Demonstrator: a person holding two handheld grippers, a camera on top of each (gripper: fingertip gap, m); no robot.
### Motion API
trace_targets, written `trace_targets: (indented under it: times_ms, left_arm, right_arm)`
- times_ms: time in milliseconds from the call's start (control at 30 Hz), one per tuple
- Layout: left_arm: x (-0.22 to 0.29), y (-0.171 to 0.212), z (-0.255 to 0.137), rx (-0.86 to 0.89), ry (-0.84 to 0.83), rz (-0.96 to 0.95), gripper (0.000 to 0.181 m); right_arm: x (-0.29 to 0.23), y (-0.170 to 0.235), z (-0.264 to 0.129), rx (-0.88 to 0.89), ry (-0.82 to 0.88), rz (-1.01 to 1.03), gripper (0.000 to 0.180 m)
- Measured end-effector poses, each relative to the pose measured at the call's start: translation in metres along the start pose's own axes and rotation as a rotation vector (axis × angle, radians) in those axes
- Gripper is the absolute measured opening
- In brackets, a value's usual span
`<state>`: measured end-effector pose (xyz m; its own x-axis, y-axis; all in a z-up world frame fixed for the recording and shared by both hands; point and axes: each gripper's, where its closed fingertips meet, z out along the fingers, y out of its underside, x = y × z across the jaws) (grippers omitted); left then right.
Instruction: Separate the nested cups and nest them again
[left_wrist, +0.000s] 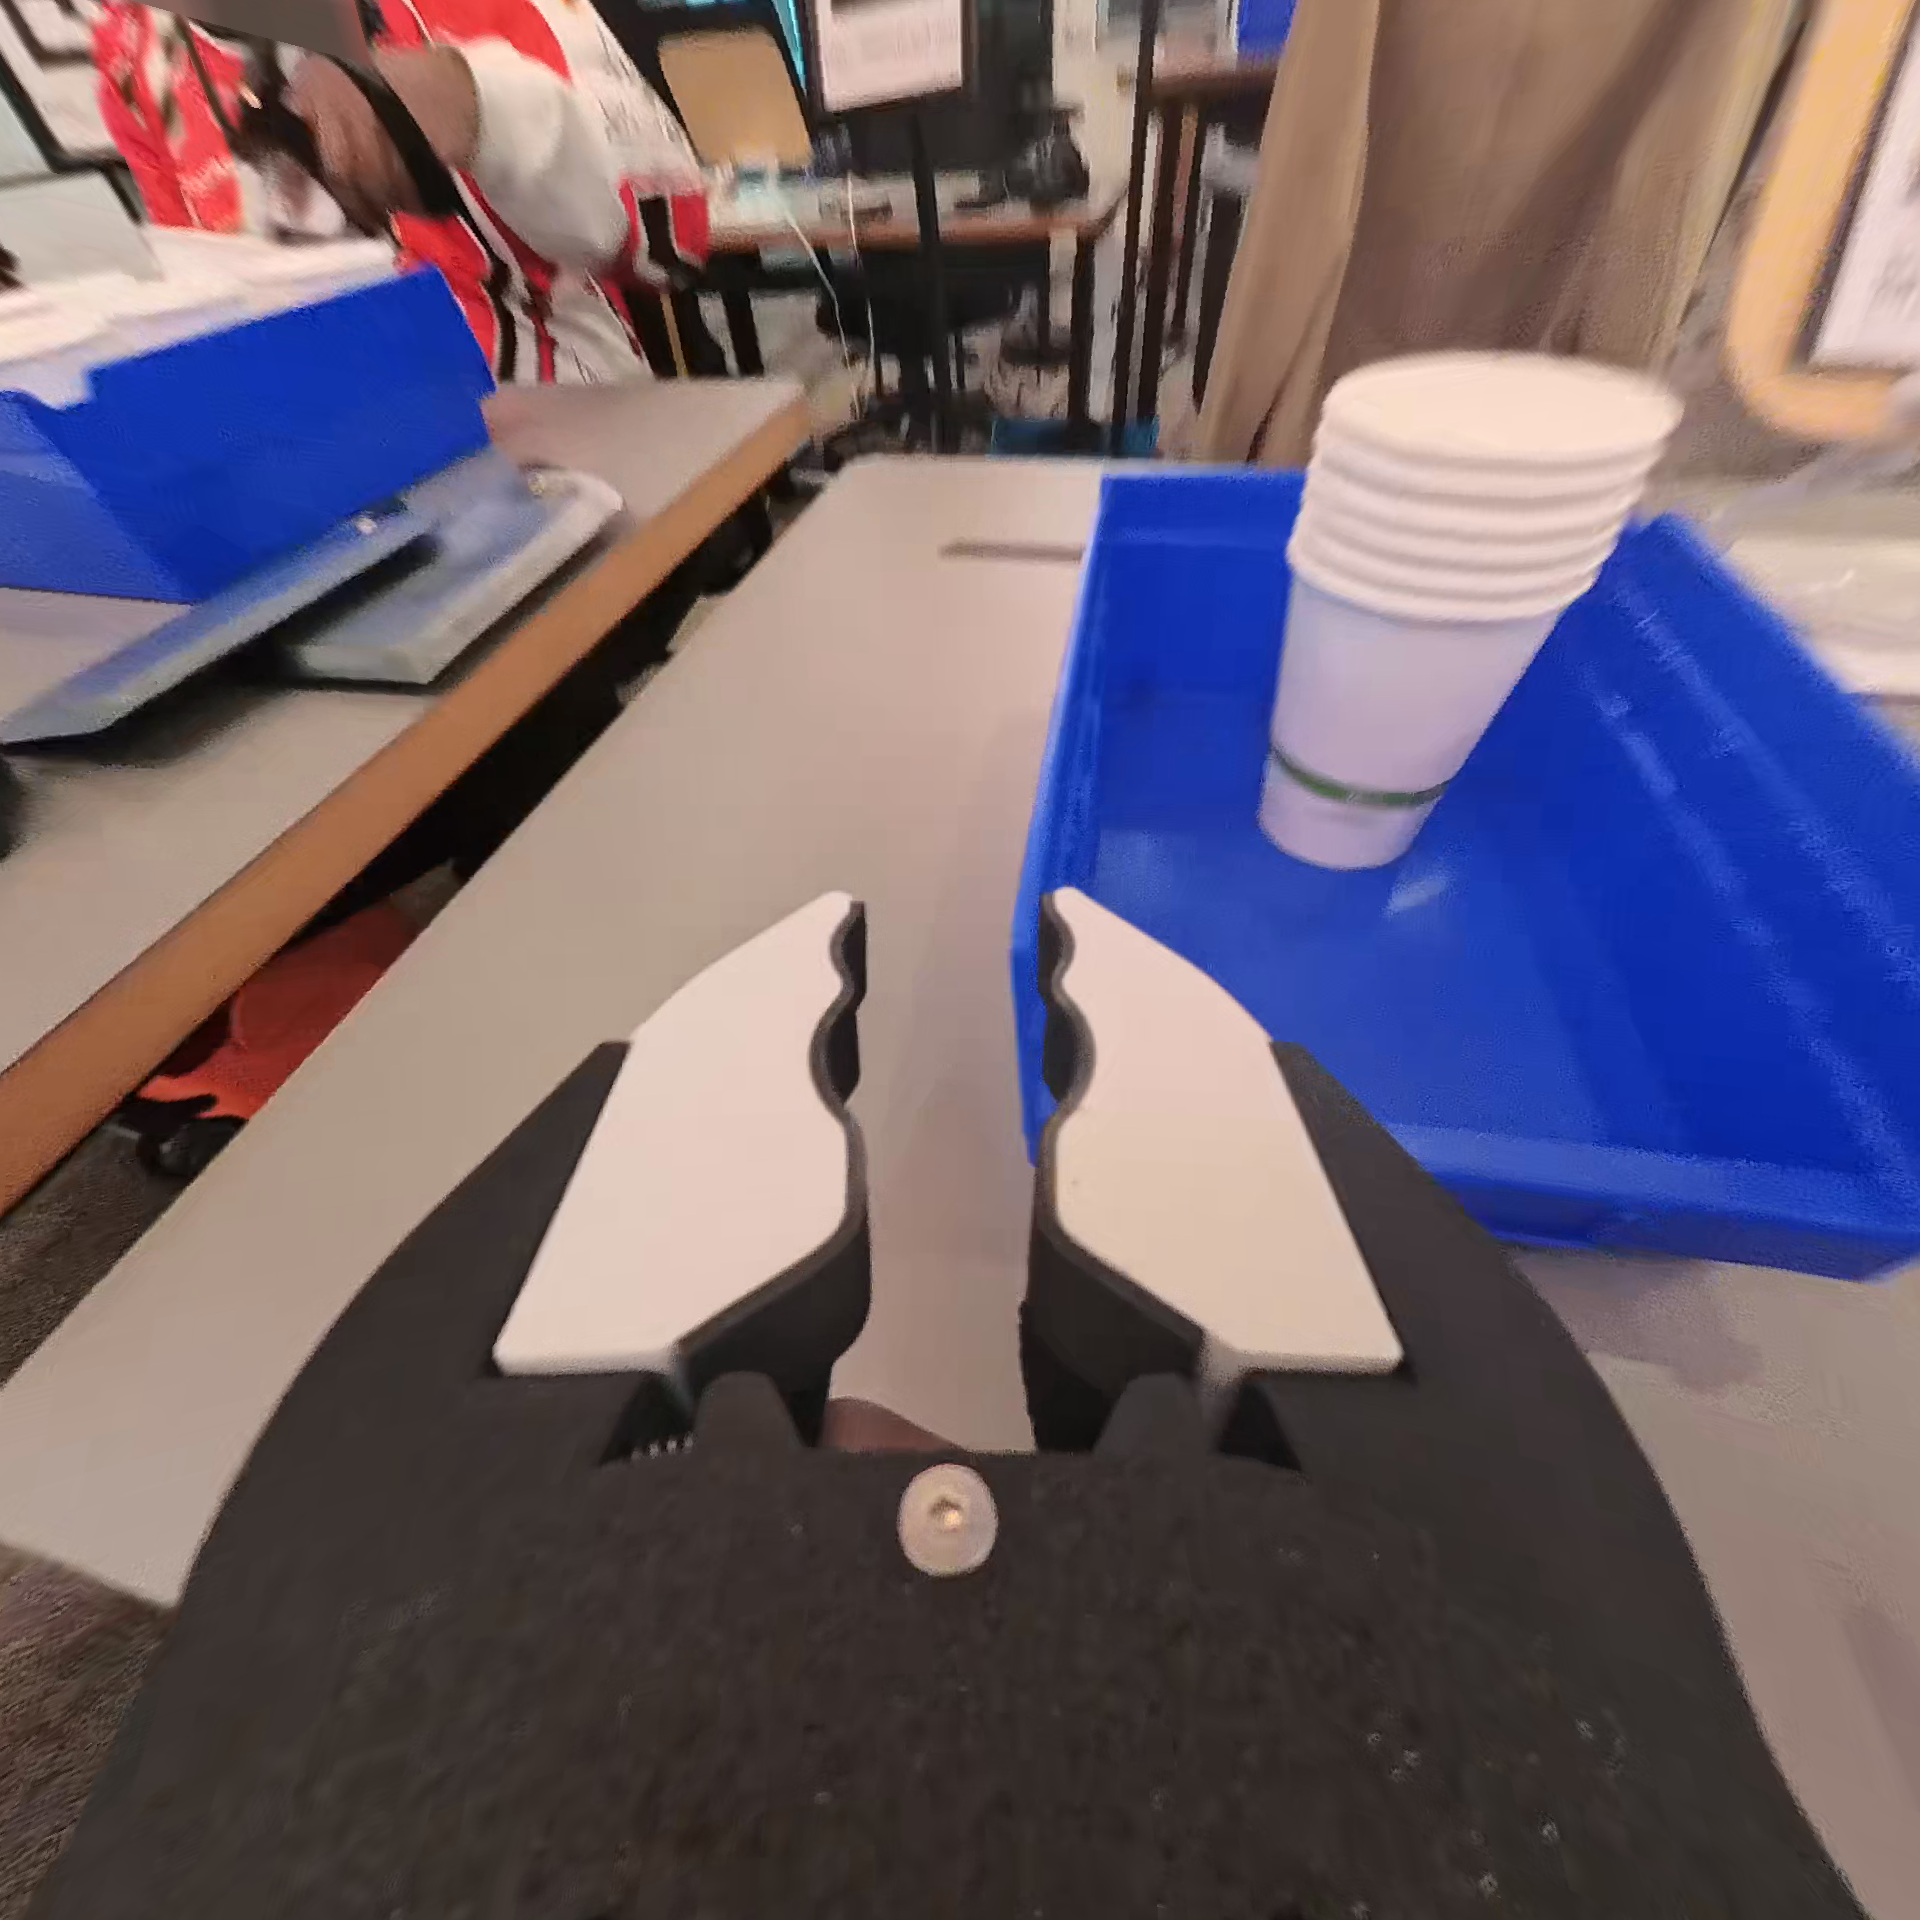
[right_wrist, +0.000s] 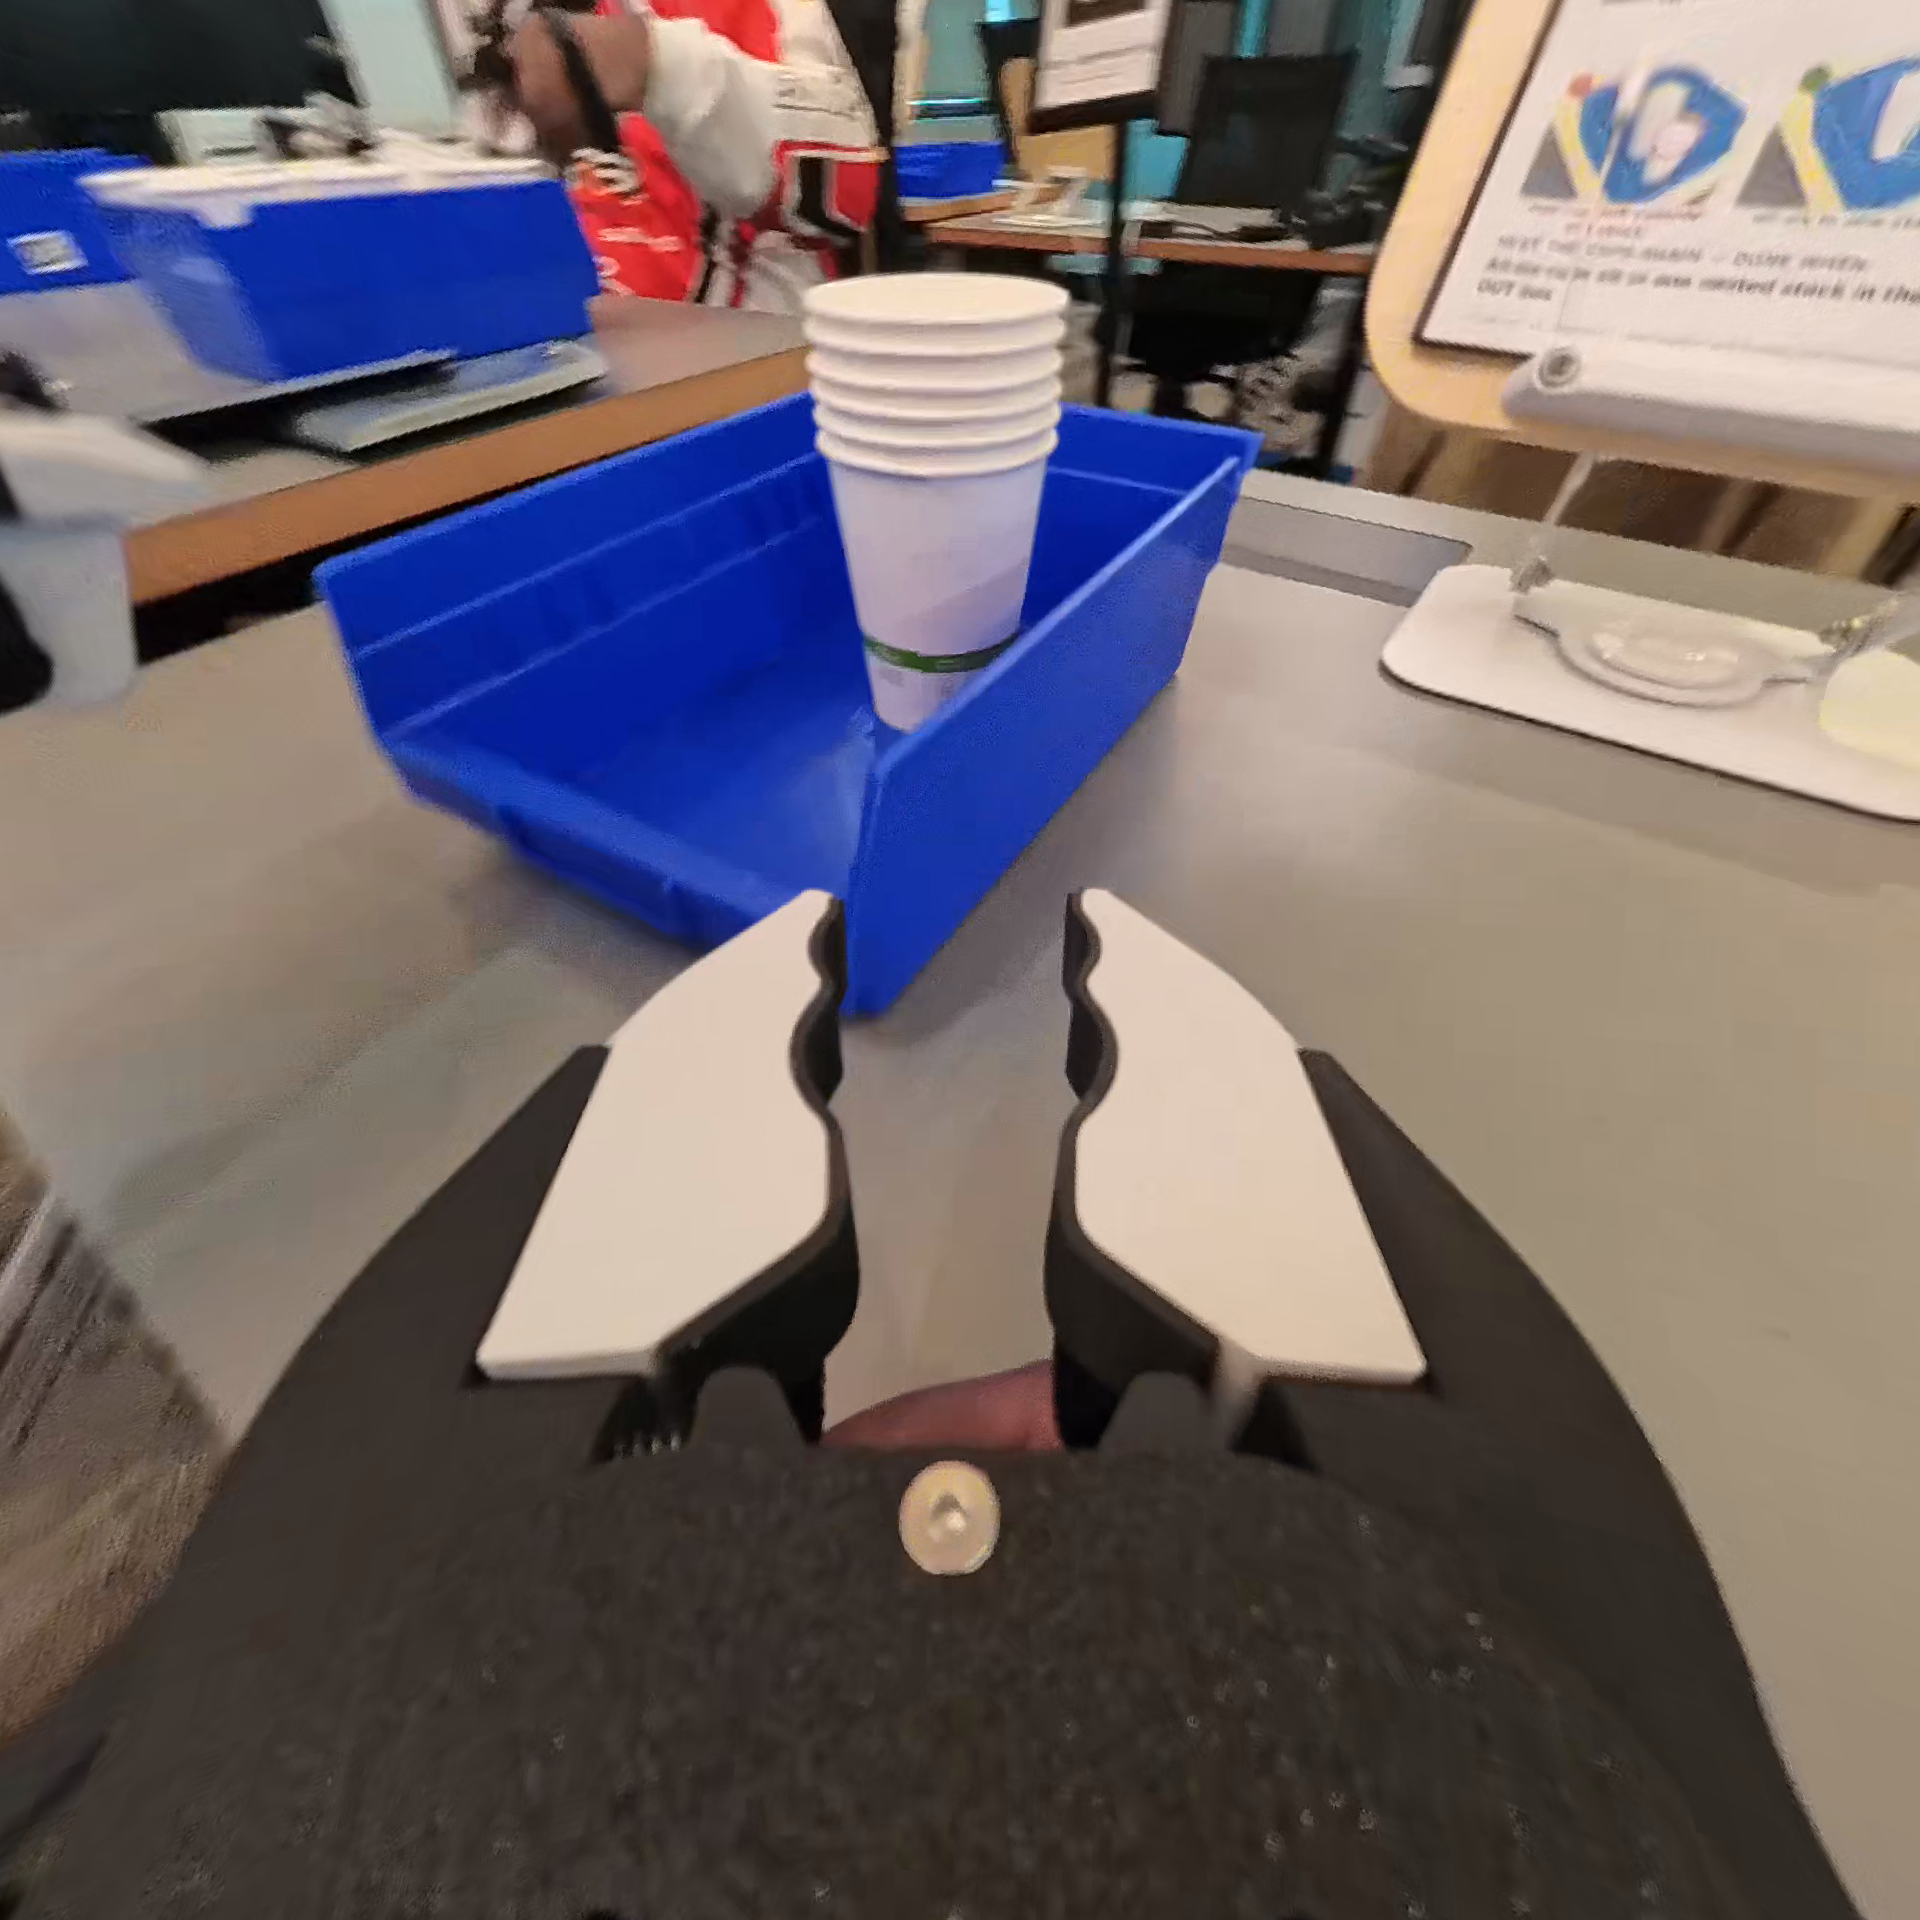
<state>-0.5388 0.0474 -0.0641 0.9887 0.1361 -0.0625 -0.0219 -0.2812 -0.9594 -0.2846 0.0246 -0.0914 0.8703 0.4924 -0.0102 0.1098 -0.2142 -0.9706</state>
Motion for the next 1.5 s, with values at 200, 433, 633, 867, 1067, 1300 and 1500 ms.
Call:
trace_targets:
  times_ms: [200, 433, 633, 867, 1067, 1300, 1500]
  left_arm:
    - [0.102, 0.010, -0.059, -0.015, 0.255, -0.128, 0.049]
    - [0.236, 0.048, -0.080, -0.049, 0.430, -0.204, 0.048]
    - [0.288, 0.054, -0.079, -0.071, 0.479, -0.072, 0.048]
    - [0.291, 0.056, -0.083, -0.078, 0.482, -0.027, 0.049]
    - [0.280, 0.061, -0.086, -0.095, 0.469, -0.055, 0.050]
    - [0.218, 0.032, -0.052, -0.098, 0.386, 0.008, 0.077]
    - [0.161, -0.023, 0.030, -0.070, 0.362, 0.024, 0.076]
  right_arm:
    - [0.104, 0.023, -0.088, -0.063, -0.015, -0.079, 0.042]
    - [0.205, 0.042, -0.155, -0.052, 0.145, 0.014, 0.044]
    - [0.222, 0.059, -0.175, -0.040, 0.183, 0.110, 0.042]
    - [0.227, 0.062, -0.173, -0.049, 0.183, 0.115, 0.039]
    - [0.226, 0.058, -0.166, -0.055, 0.164, 0.101, 0.036]
    - [0.217, 0.061, -0.162, -0.055, 0.129, 0.111, 0.033]
    - [0.214, 0.066, -0.159, -0.078, 0.099, 0.096, 0.033]
